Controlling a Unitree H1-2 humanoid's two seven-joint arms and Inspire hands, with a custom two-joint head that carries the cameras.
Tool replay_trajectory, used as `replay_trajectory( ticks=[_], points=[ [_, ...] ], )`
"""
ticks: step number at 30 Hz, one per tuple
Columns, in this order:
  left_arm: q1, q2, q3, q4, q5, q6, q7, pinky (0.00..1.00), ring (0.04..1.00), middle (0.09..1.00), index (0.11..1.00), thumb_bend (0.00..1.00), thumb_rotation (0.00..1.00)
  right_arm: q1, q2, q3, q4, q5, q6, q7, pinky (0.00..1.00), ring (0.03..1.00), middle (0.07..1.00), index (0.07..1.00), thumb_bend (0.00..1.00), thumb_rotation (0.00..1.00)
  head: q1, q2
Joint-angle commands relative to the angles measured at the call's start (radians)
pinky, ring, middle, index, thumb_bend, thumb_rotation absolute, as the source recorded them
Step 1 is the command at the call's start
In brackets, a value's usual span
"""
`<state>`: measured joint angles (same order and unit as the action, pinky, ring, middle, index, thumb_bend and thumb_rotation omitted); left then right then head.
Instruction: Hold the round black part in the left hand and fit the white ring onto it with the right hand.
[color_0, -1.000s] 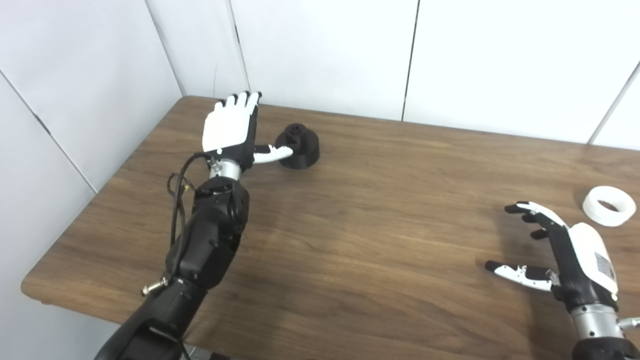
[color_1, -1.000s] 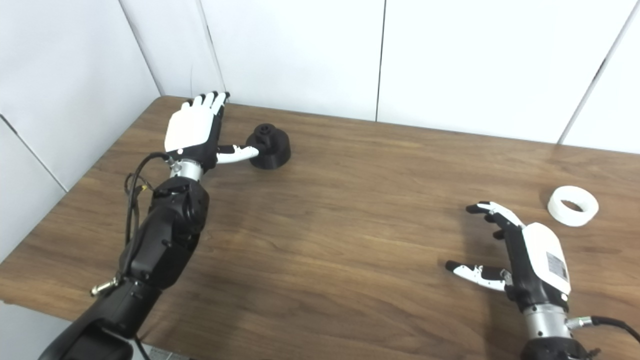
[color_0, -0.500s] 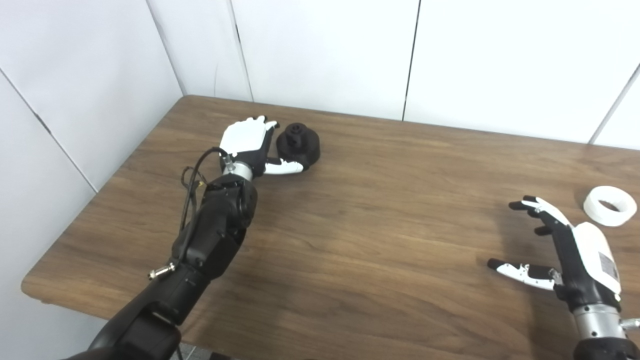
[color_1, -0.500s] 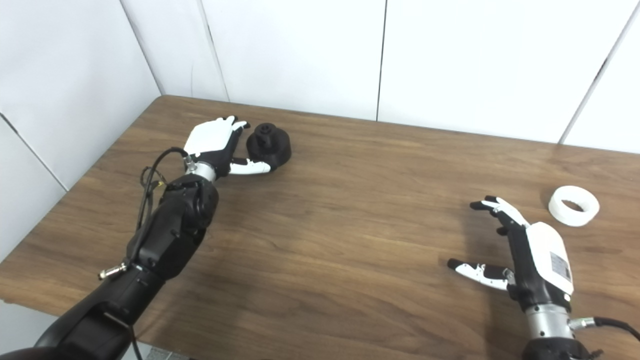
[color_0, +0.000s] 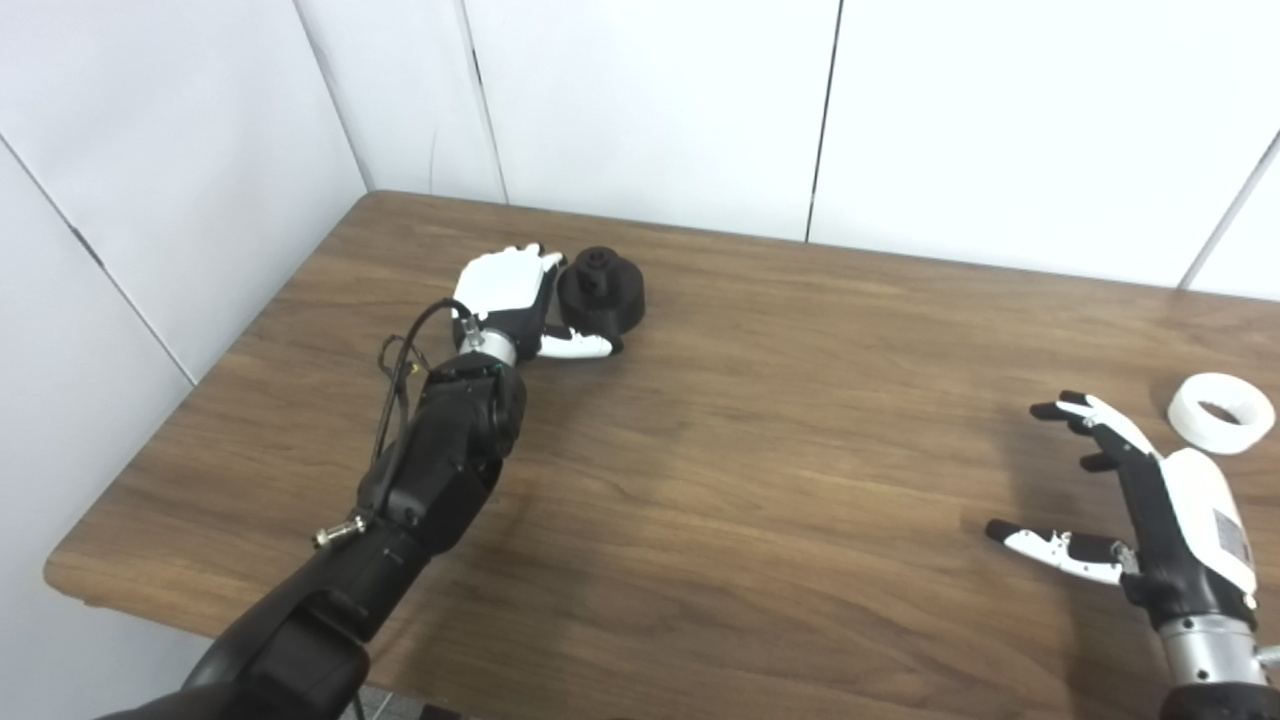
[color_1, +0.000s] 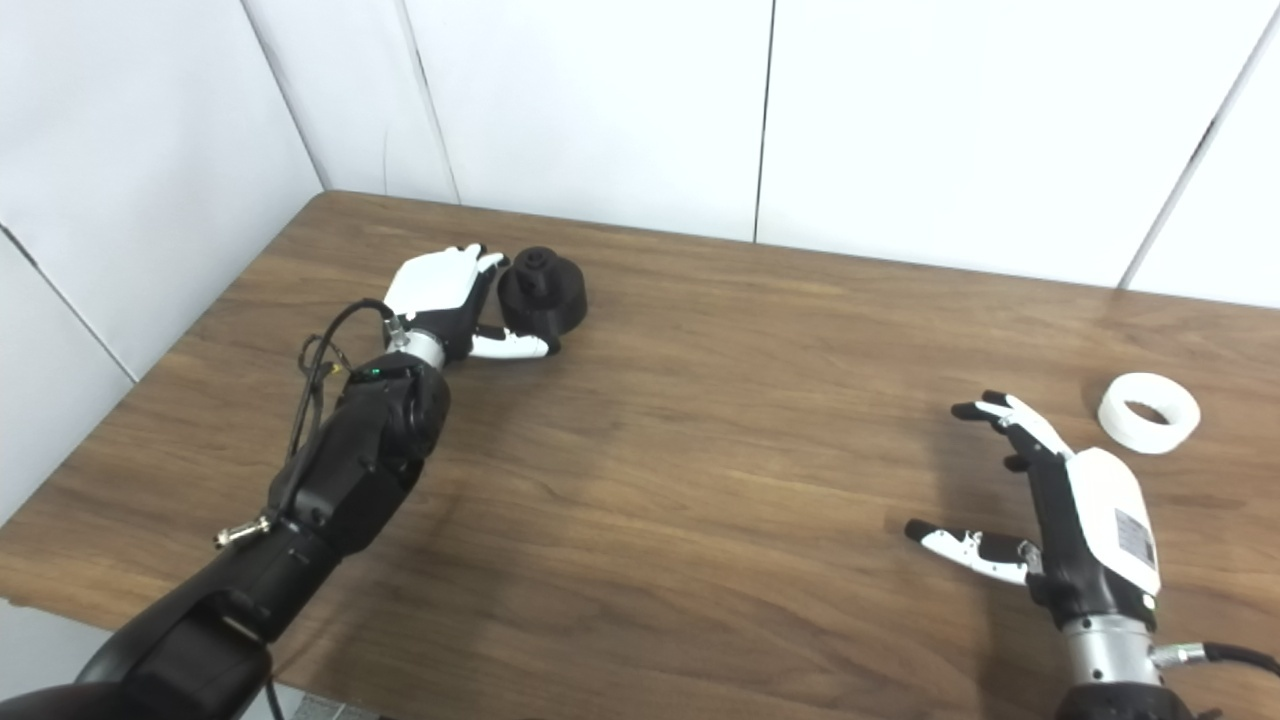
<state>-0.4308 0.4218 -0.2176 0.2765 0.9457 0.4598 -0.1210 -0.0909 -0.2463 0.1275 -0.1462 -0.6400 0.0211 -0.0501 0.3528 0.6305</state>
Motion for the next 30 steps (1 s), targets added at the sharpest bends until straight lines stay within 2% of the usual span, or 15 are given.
replay_trajectory(
  ticks=[1,6,23,30],
  points=[
    [-0.054,0.018,0.008,0.003,0.017,0.008,0.047,1.0,1.0,1.0,0.931,1.0,0.68,-0.02,-0.014,-0.012,-0.024,0.011,-0.042,-0.016,0.67,0.808,0.865,0.751,0.76,0.13,0.0,0.0],
    [-0.066,0.018,0.008,0.045,0.005,0.001,0.085,1.0,1.0,1.0,0.936,1.0,0.68,-0.018,-0.023,-0.01,-0.023,0.002,-0.037,-0.018,0.67,0.808,0.865,0.75,0.77,0.16,0.0,0.002],
    [-0.141,0.006,-0.023,0.197,-0.053,-0.032,0.179,1.0,1.0,1.0,0.933,1.0,0.69,-0.008,-0.027,-0.017,-0.058,-0.001,-0.01,0.007,0.67,0.806,0.863,0.737,0.77,0.17,-0.012,0.012],
    [-0.15,-0.009,-0.027,0.201,-0.102,-0.053,0.191,1.0,1.0,1.0,0.907,1.0,0.63,-0.011,-0.027,-0.018,-0.062,-0.018,-0.01,0.003,0.66,0.802,0.857,0.734,0.77,0.16,-0.02,0.02]
  ],
)
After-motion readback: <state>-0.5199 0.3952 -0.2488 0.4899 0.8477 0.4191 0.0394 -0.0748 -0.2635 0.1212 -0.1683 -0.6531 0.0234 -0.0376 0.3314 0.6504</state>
